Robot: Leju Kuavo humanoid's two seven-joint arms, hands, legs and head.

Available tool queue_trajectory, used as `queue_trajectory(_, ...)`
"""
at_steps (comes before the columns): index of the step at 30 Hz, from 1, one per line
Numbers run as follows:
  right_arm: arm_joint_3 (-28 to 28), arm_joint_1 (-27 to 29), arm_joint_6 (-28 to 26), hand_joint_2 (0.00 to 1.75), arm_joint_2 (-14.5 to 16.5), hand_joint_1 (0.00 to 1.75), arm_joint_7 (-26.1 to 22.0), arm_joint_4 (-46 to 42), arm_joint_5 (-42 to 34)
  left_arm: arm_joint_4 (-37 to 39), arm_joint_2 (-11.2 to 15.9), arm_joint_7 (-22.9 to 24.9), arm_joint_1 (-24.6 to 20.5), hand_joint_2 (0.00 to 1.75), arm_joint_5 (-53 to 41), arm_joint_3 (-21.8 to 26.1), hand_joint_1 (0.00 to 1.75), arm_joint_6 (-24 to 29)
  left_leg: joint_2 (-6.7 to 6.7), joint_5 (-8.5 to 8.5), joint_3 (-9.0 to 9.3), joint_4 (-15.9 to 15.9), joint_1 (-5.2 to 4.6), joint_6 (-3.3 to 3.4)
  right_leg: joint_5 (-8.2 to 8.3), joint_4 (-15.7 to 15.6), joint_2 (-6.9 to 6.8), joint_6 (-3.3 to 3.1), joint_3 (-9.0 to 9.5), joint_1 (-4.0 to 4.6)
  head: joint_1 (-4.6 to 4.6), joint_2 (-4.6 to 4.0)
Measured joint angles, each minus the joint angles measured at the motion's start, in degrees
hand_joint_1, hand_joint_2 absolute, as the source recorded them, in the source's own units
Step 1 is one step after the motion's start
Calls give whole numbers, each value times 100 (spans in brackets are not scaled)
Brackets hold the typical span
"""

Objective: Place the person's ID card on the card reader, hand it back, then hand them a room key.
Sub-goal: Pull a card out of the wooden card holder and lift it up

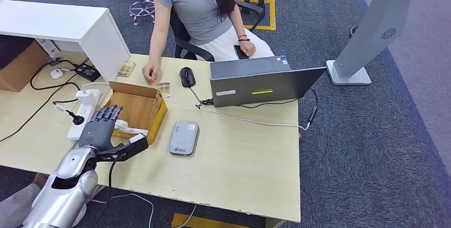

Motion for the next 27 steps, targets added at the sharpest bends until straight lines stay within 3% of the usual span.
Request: queue_trajectory(27,0,0,7,0,-2,0,-20,0,28,-103,-133,-242,9,175,-33,-15,0,265,0,0,0,0,0,0,0,0,0,0,1,0,-2,0)
